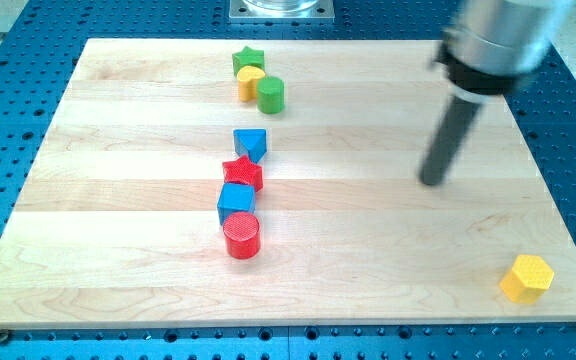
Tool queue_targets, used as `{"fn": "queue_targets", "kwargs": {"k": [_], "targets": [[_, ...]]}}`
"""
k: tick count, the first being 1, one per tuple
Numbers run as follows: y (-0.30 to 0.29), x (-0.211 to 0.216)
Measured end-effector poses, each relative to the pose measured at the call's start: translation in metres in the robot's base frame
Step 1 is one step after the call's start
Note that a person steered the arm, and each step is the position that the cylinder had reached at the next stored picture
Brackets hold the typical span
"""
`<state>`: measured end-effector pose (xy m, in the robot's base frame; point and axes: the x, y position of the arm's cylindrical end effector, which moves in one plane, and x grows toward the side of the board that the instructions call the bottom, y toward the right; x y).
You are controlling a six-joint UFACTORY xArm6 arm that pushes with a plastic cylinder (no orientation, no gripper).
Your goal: Place the heart diagonal top left to the hexagon
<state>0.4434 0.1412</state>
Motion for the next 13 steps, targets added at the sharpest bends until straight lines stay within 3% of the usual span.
{"fn": "queue_targets", "kwargs": {"k": [2,3,5,6,8,9,10,11,12,13], "targets": [[-0.177,-0.054],[-0.217,-0.077],[-0.238,-0.164],[-0.205,-0.164],[-0.052,-0.14],[-0.03,-0.084],[-0.069,-0.039],[-0.051,0.0],[-0.084,-0.061],[-0.039,-0.084]]}}
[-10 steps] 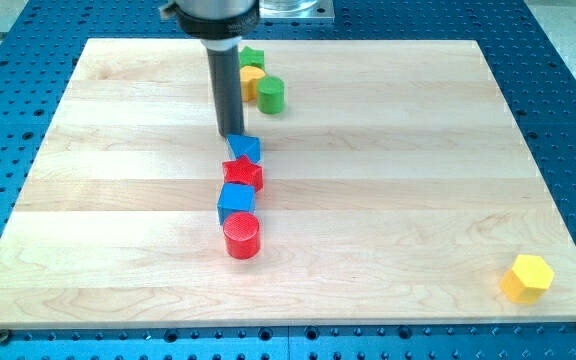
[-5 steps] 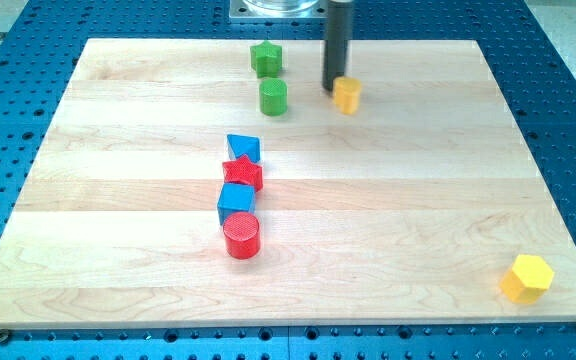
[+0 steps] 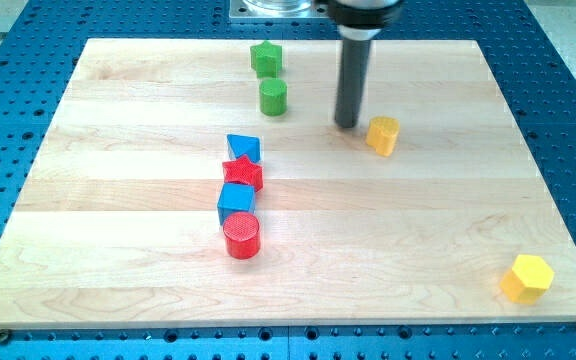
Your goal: Place the heart diagonal top left to the hexagon
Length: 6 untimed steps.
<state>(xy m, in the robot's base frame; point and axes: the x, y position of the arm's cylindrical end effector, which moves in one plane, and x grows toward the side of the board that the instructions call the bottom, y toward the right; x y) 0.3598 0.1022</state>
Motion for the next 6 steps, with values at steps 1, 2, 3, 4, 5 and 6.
{"fn": "queue_targets", "kwargs": {"k": [1,2,3,4,5,6], "targets": [[0.039,0.033],[0.049,0.07],[0.037,0.022],[0.004,0.053],[0.043,0.09],[0.066,0.098]]}}
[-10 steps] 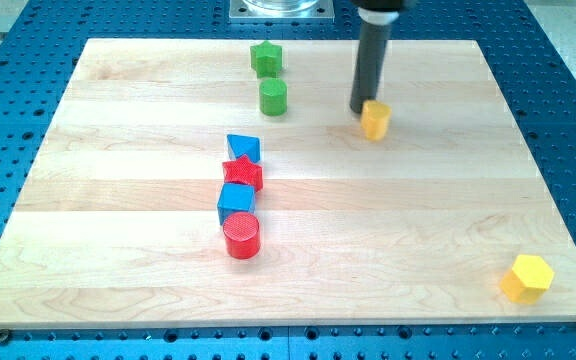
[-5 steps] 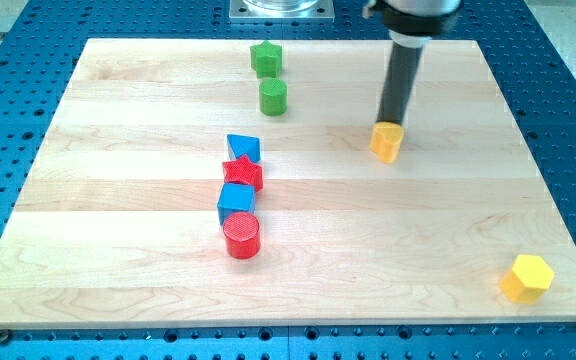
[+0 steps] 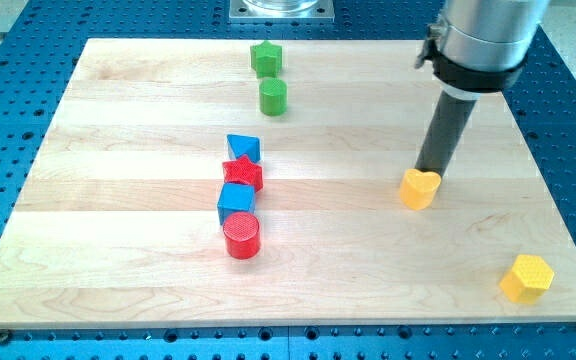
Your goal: Place the heart diagonal top left to the hexagon
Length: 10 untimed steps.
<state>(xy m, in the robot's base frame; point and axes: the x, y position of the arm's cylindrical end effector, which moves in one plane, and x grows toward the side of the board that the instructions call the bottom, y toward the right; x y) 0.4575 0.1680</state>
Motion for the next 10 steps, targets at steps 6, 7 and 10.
{"fn": "queue_targets", "kwargs": {"k": [6,7,10], "targets": [[-0.023,0.067],[0.027,0.078],[0.026,0.067]]}}
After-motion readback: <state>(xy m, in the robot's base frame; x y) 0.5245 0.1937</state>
